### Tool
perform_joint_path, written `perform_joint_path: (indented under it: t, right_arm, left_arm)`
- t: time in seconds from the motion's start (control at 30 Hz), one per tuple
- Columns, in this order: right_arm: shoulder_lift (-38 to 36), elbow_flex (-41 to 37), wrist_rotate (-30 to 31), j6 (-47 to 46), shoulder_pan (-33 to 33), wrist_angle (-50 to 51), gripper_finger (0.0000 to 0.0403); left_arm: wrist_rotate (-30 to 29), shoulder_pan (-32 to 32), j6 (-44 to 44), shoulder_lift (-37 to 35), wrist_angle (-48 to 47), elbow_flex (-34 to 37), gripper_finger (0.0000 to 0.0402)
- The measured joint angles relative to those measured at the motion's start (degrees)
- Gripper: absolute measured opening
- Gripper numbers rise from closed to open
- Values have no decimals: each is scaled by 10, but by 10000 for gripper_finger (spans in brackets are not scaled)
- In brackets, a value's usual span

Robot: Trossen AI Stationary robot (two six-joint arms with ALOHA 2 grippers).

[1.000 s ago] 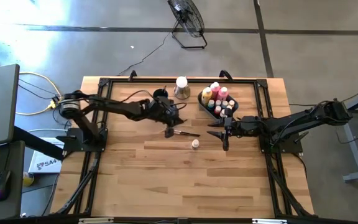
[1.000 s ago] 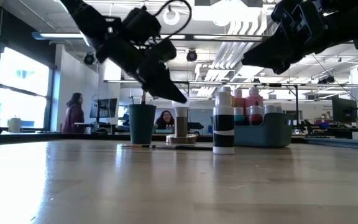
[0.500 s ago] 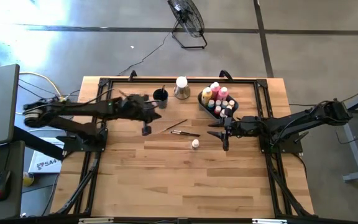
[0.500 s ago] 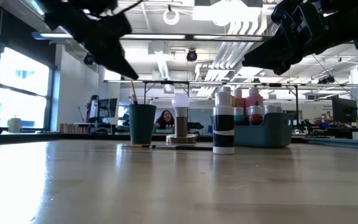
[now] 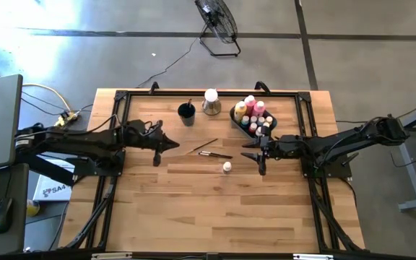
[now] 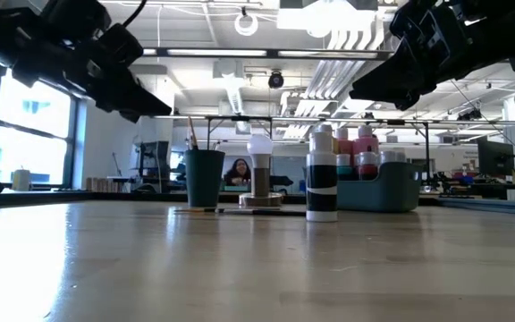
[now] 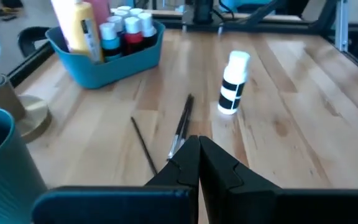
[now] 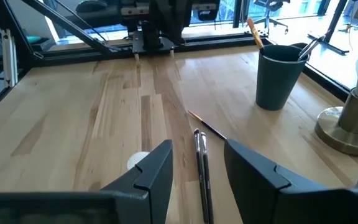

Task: Pick & Place Paint Supplies
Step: Put the gold paintbrush into the blue cup

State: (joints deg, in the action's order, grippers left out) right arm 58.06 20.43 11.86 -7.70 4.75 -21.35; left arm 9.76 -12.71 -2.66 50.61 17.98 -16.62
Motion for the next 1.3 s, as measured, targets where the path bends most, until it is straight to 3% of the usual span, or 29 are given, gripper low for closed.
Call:
perform_joint_path:
  t: [0.47,0.6,1.03,1.3]
  right_arm:
    - [0,0,1,0,0,-4,138]
    - [0,0,2,3,0,-9,138]
    - [0,0,2,2,0,-12,138]
    - [0,0,2,2,0,-11,138]
  left_arm:
    - [-6,0,16,-5,-69,0,0]
    - [-48,0,16,-5,-66,0,5]
    - [-102,0,59,-5,-69,-22,107]
    - [-140,0,55,15,-274,-130,110]
